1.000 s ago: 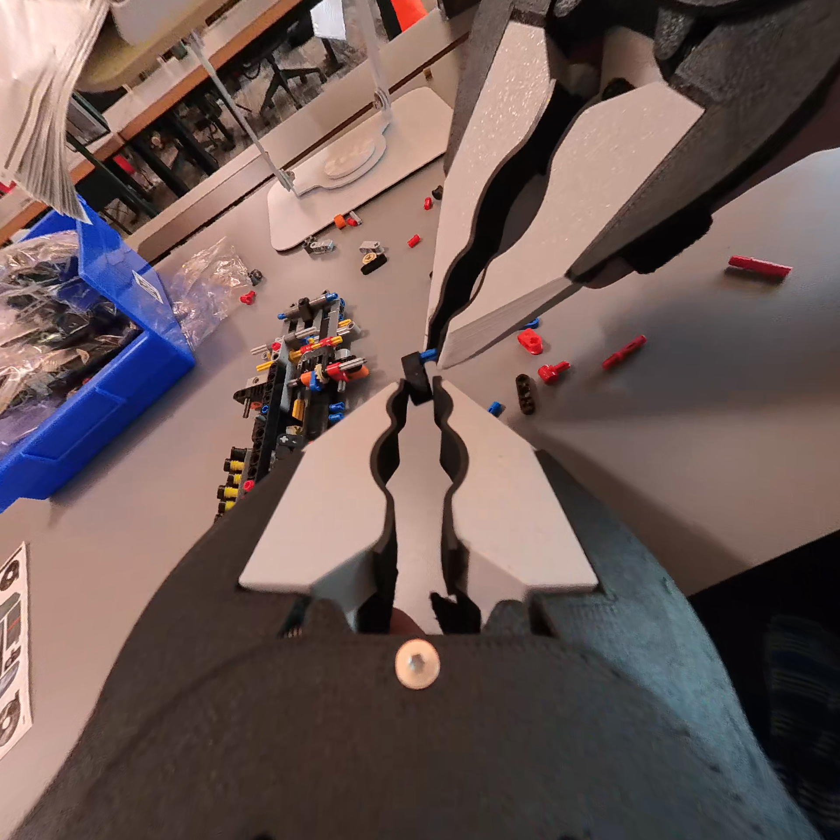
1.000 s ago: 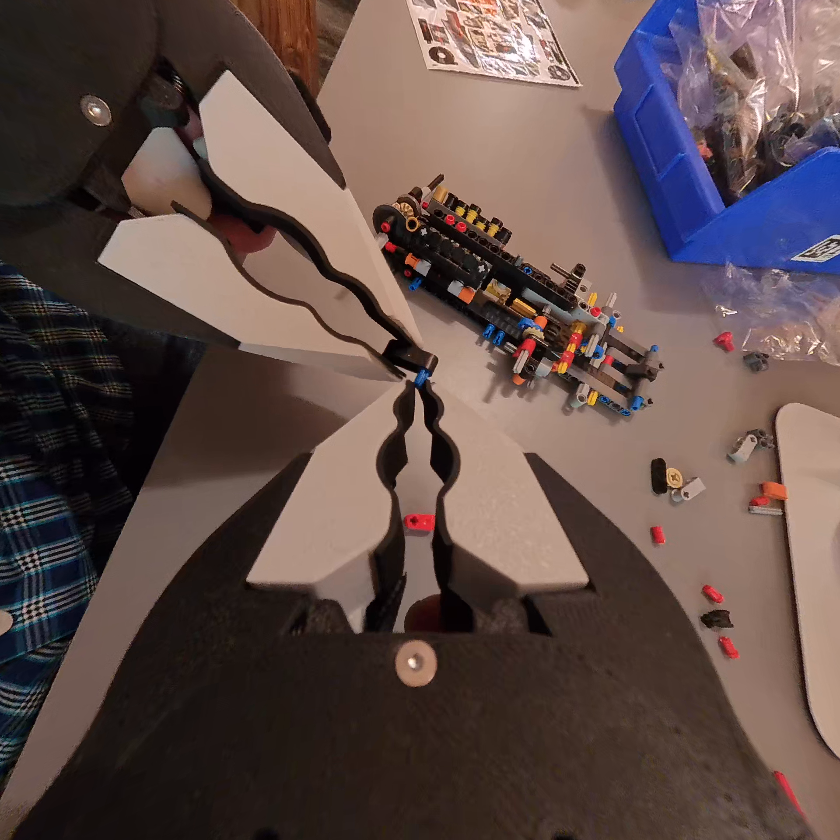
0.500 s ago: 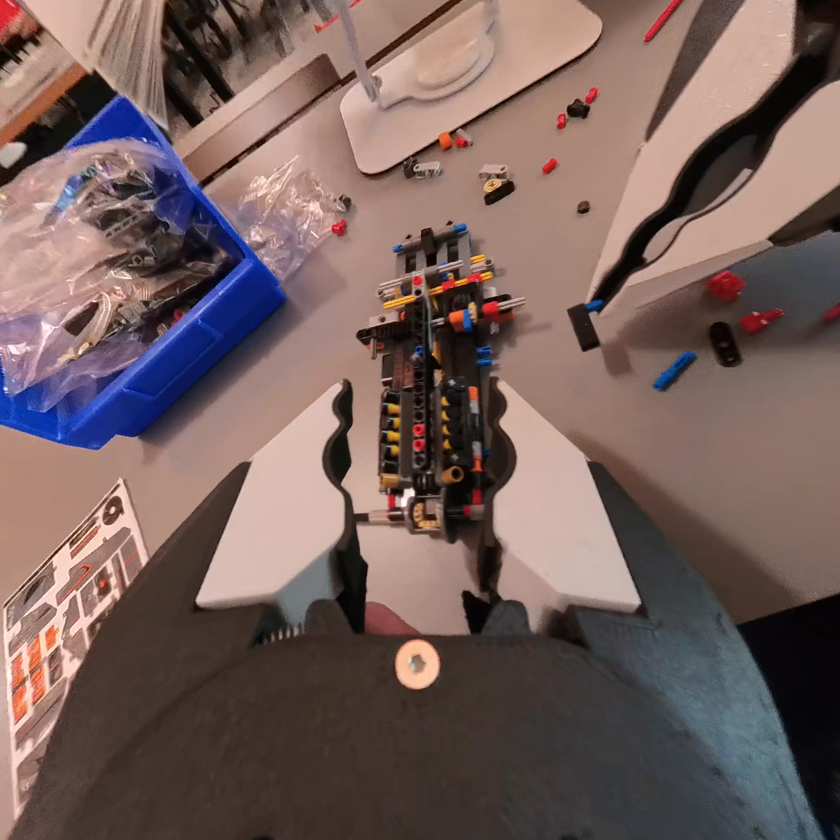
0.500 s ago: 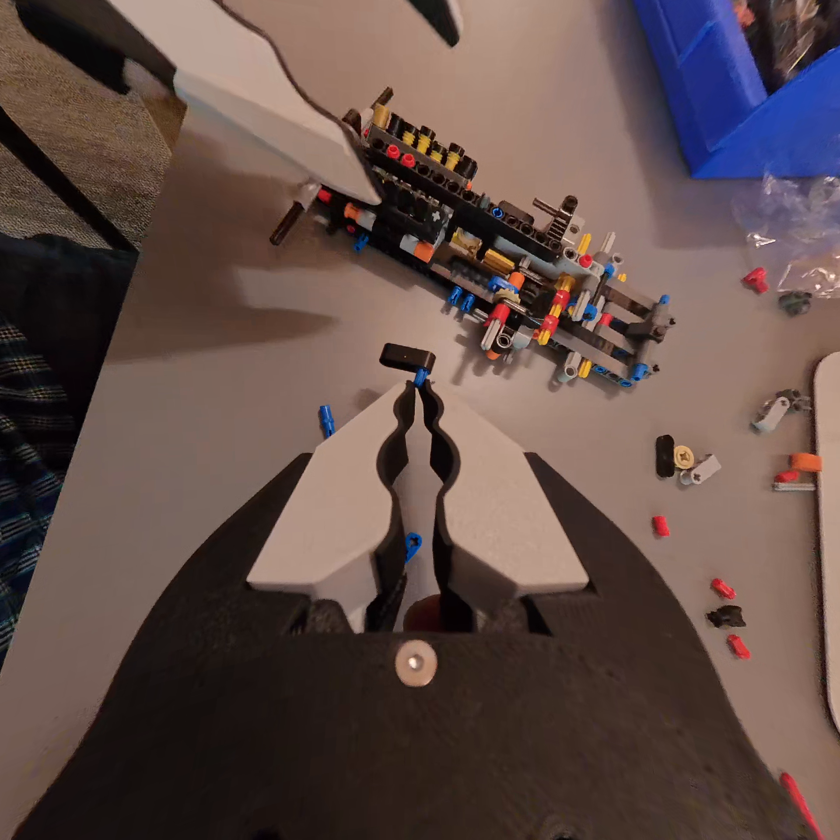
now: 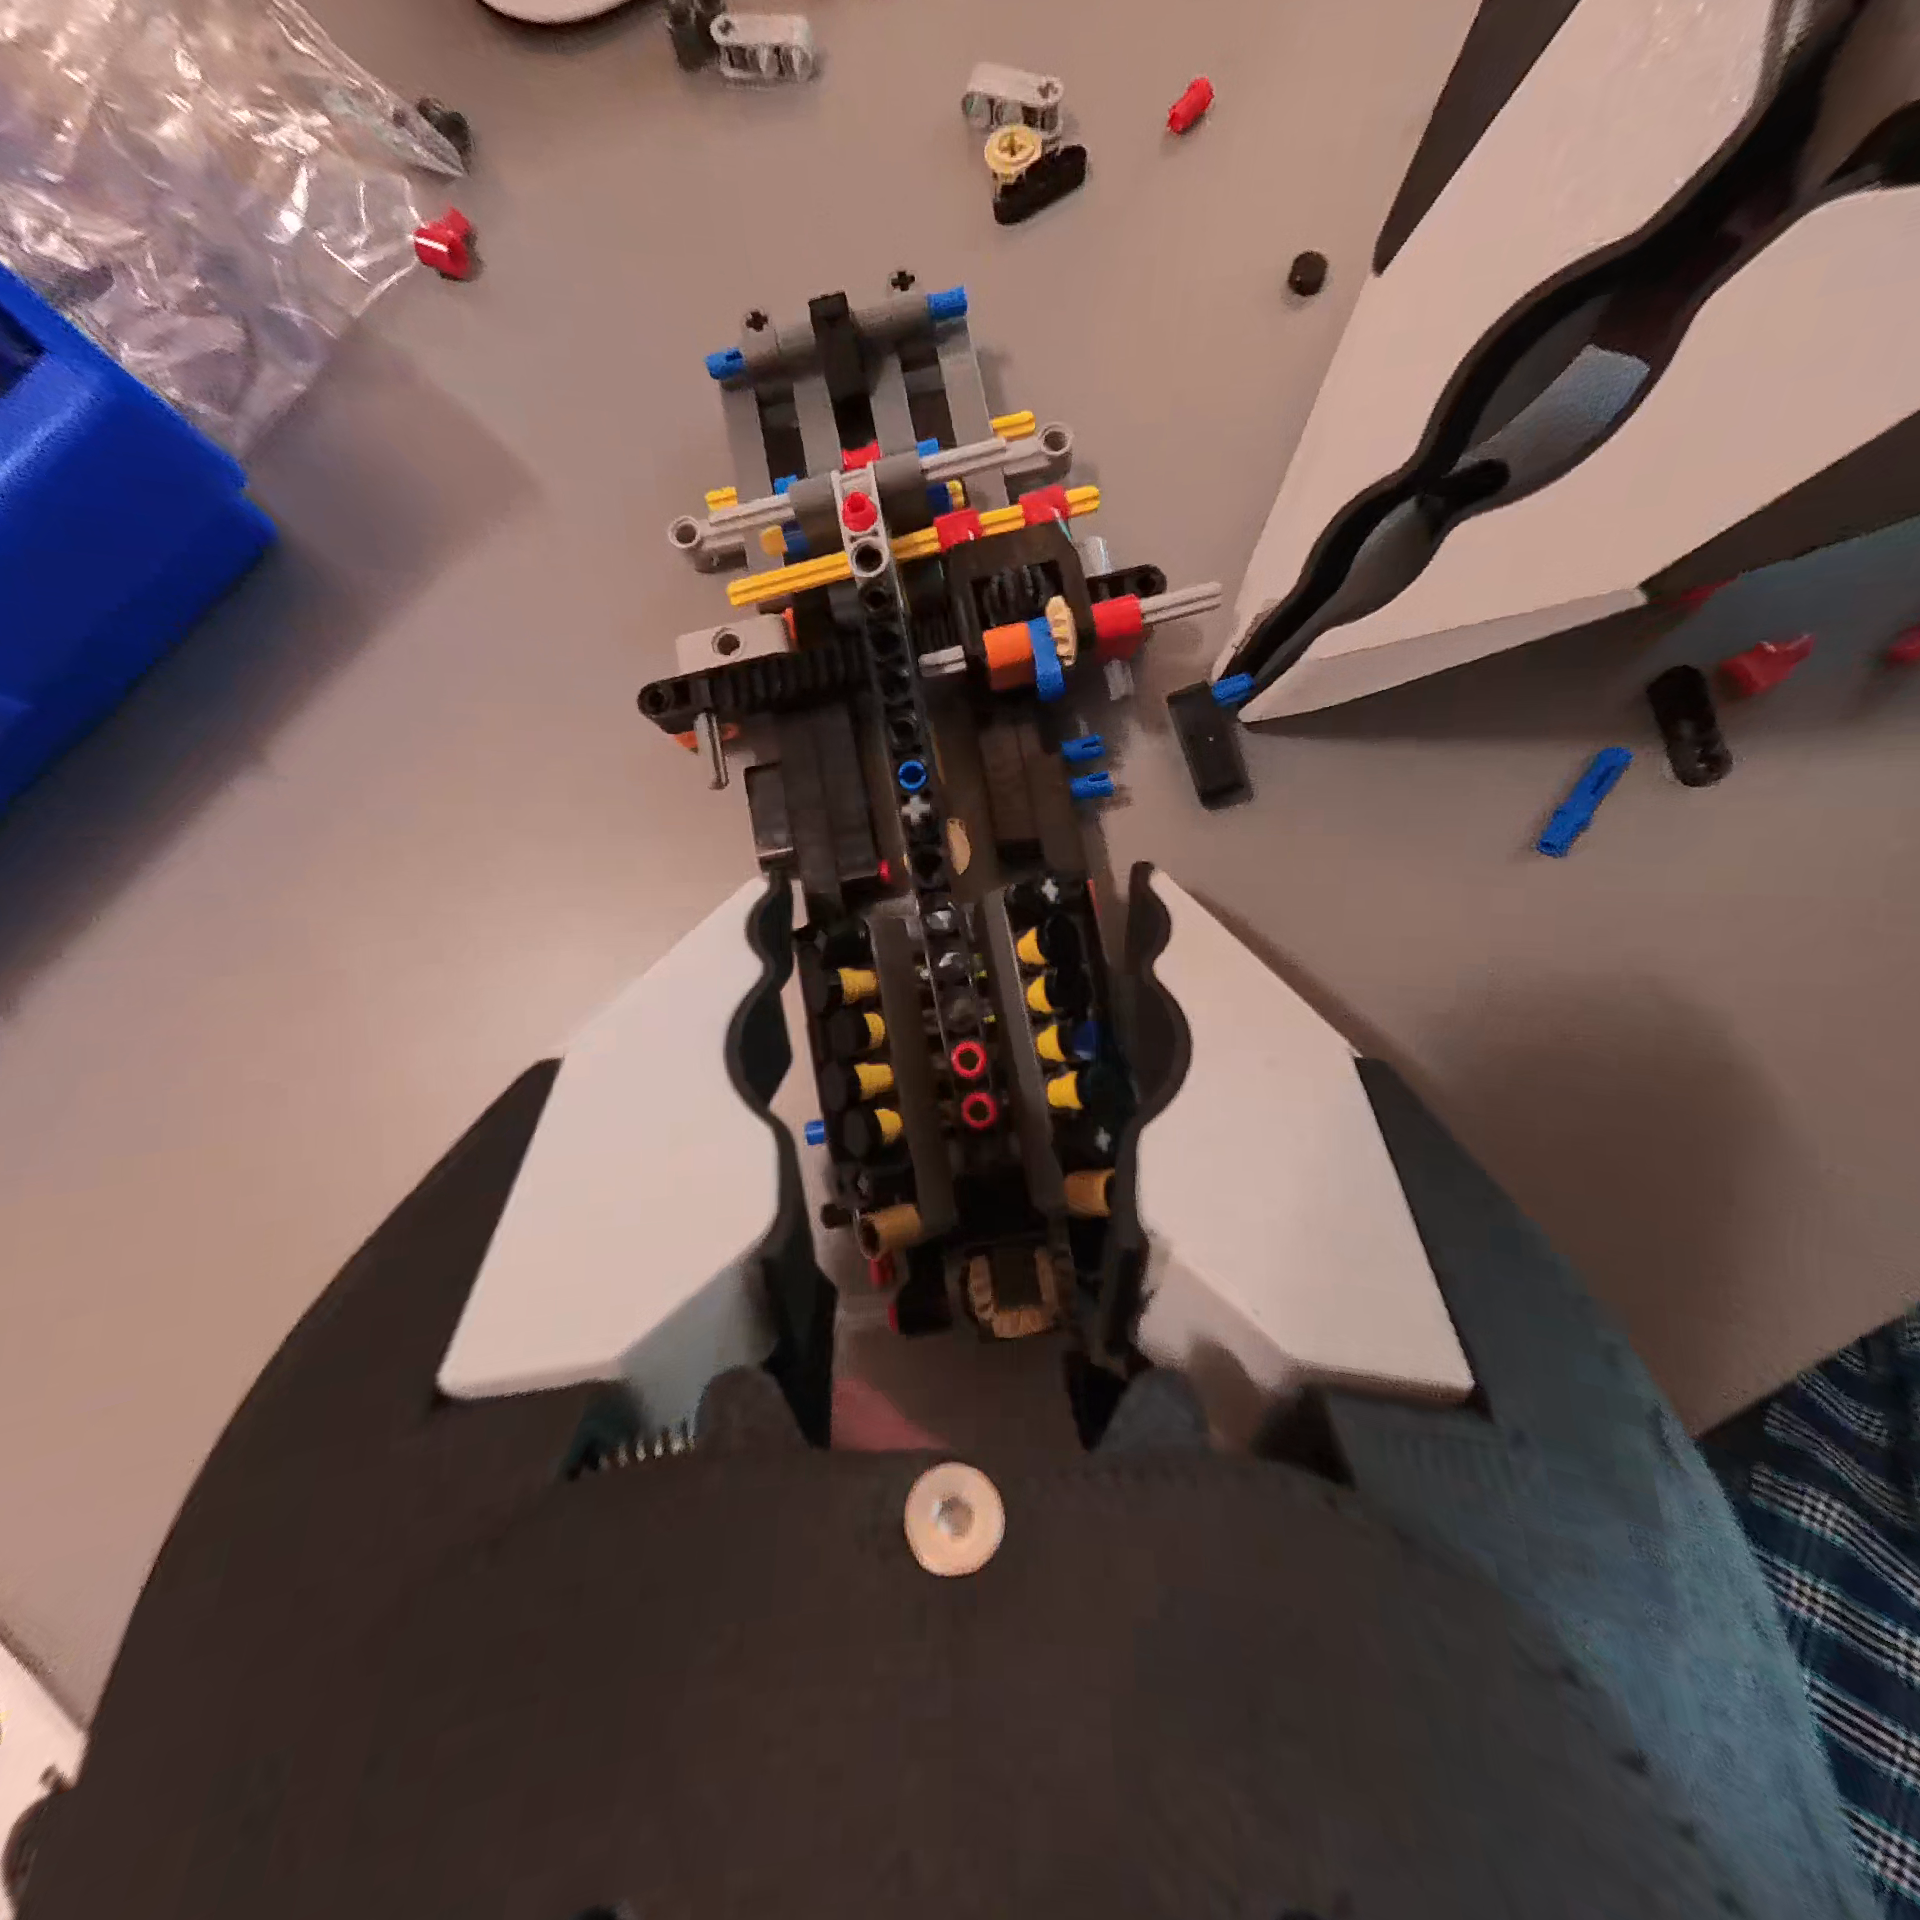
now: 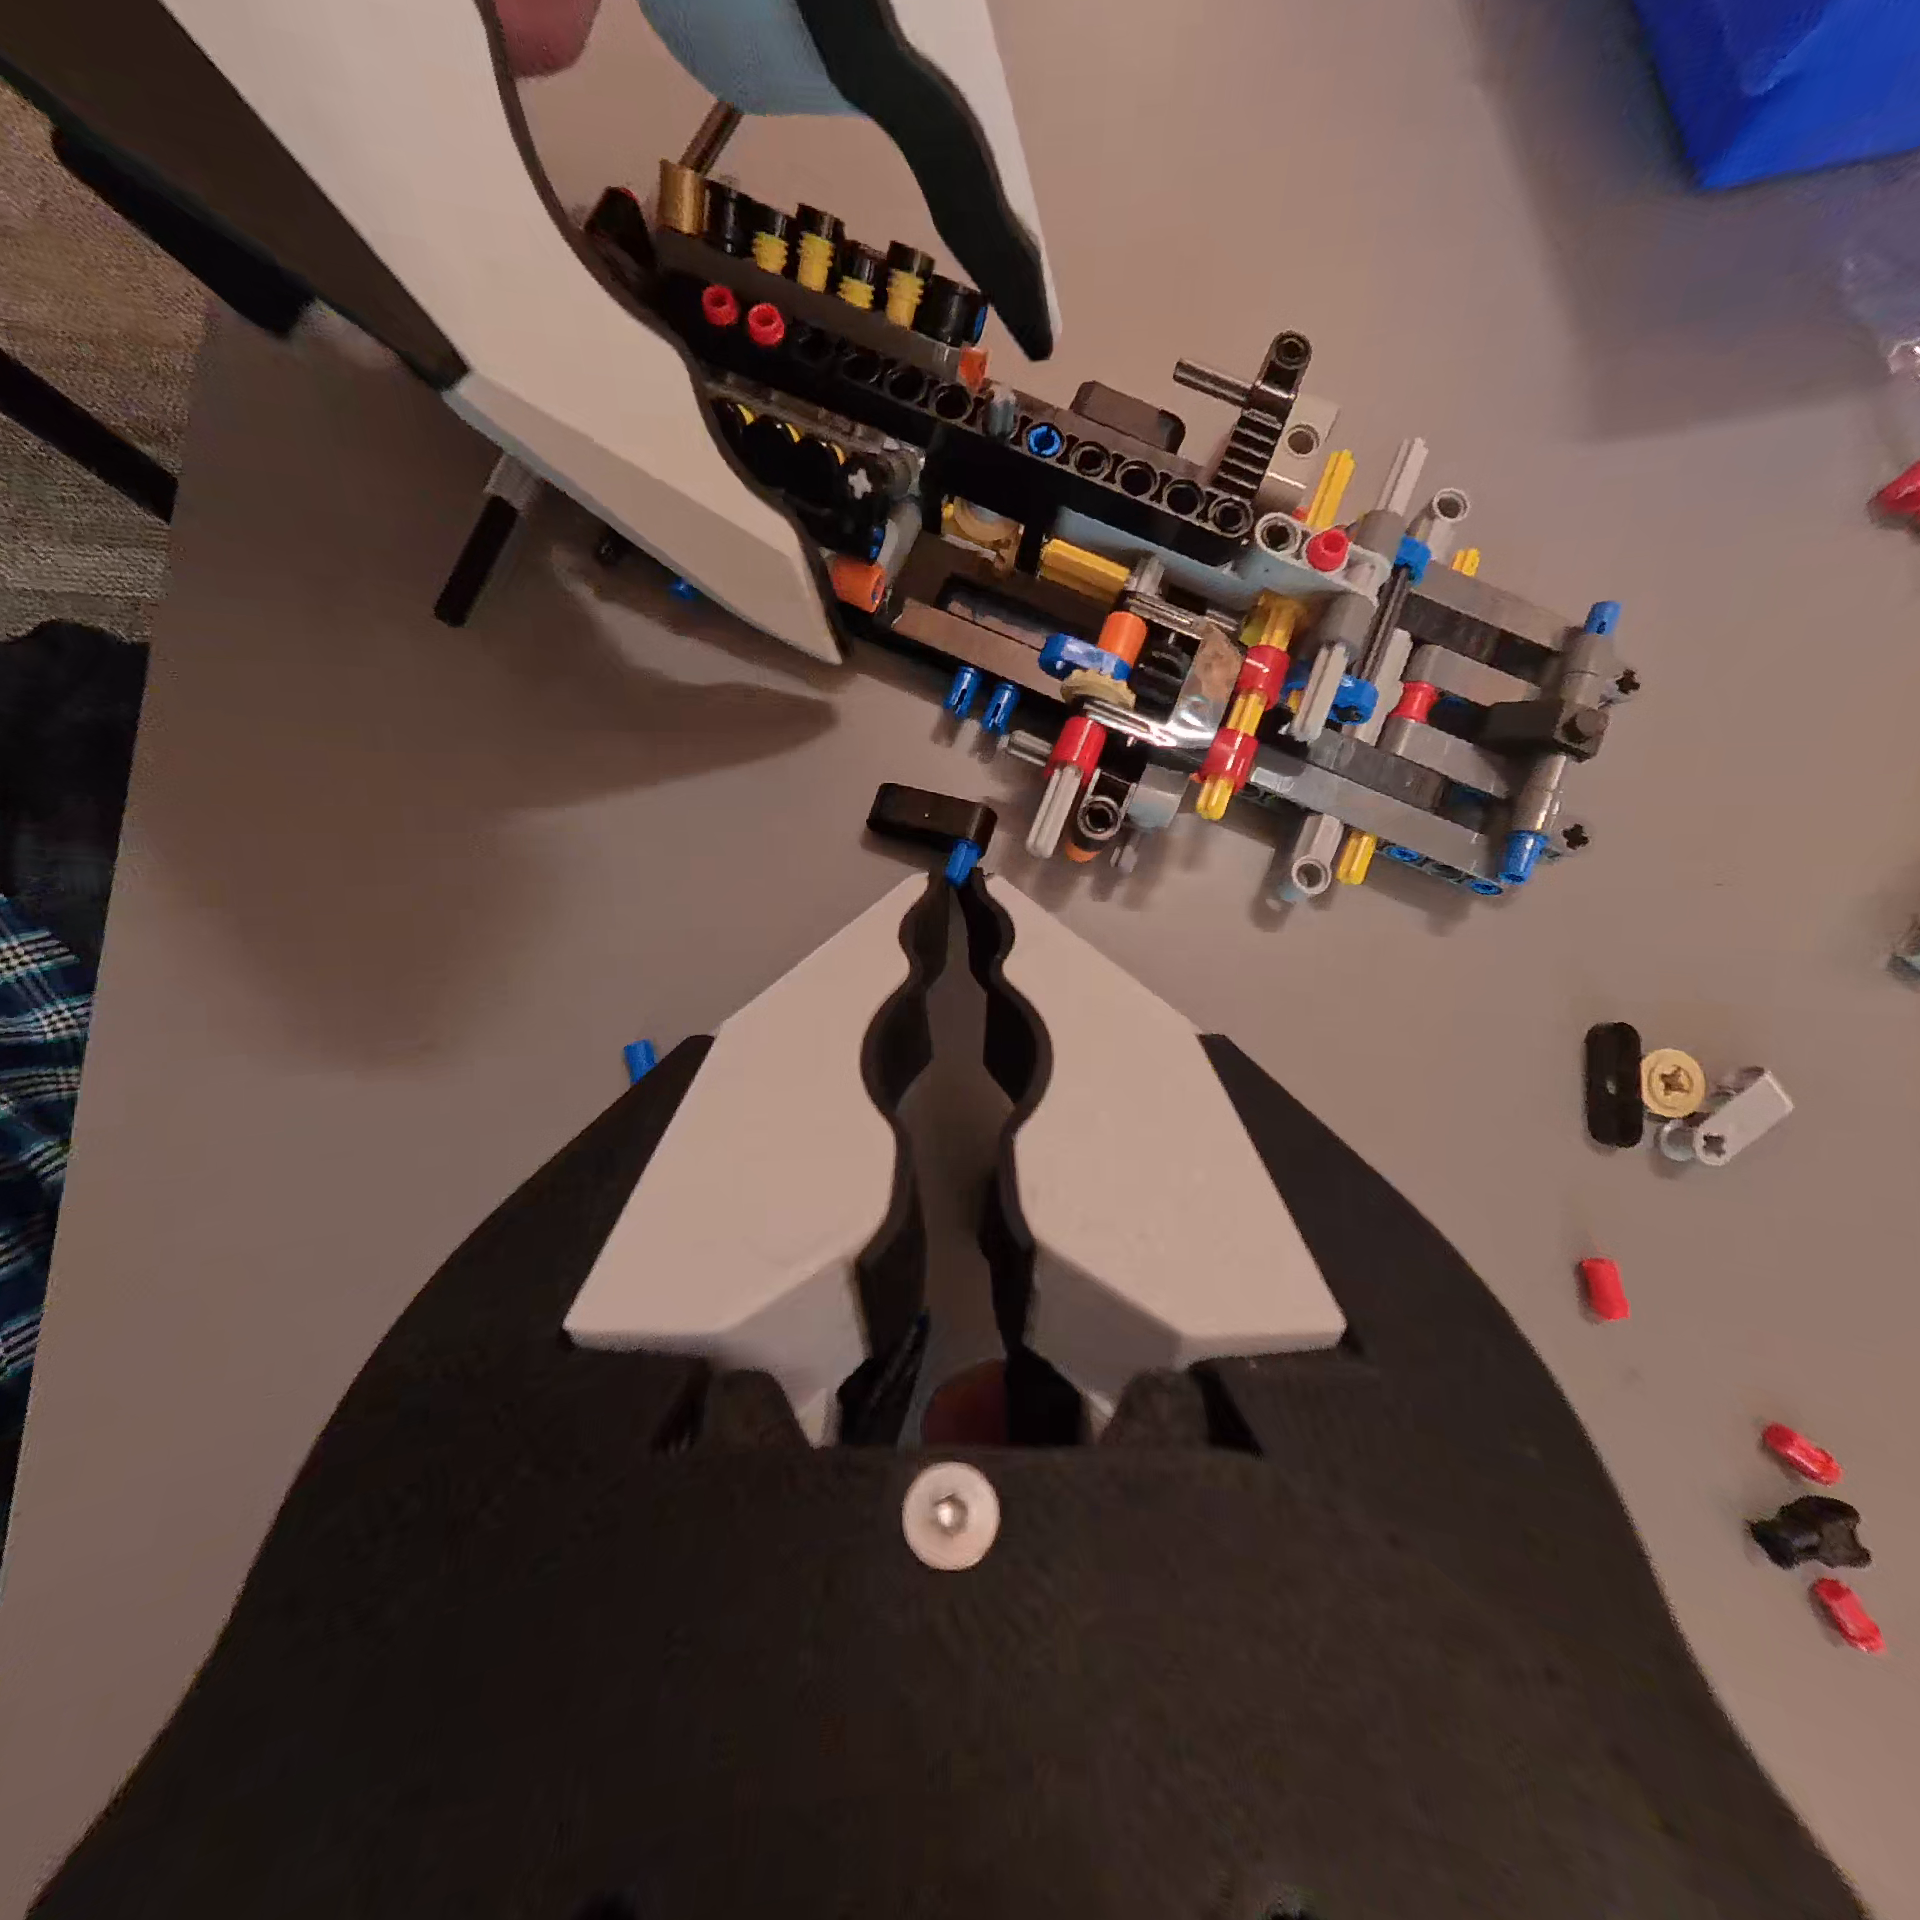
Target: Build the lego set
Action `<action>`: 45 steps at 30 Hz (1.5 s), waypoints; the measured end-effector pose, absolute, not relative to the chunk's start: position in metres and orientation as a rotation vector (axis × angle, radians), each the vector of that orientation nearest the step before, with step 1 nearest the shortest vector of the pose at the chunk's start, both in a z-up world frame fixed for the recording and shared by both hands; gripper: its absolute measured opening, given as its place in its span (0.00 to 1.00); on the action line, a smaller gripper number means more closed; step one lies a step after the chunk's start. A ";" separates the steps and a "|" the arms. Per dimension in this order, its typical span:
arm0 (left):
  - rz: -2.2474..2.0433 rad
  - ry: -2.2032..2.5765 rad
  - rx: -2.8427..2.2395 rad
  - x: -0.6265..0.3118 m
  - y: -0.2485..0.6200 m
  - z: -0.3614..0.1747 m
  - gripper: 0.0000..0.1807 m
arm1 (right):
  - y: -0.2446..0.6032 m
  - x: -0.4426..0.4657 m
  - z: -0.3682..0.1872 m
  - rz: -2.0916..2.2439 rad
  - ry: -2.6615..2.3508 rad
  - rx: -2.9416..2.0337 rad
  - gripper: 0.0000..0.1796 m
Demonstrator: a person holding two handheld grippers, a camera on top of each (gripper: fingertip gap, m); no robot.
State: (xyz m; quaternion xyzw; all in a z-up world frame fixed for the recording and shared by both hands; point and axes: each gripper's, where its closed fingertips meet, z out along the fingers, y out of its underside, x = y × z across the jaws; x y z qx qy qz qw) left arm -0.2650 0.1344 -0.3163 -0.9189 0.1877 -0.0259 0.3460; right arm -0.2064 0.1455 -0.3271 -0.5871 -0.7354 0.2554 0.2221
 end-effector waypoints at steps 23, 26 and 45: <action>-0.005 0.498 -2.359 -0.266 0.136 -0.314 0.38 | 0.146 -0.206 -0.327 0.674 -1.946 -1.637 0.01; -0.003 0.506 -2.342 -0.265 0.135 -0.310 0.38 | 0.146 -0.204 -0.325 0.683 -1.938 -1.636 0.01; -0.015 0.360 -2.343 -0.250 0.123 -0.306 0.38 | 0.154 -0.161 -0.301 0.691 -1.881 -1.620 0.05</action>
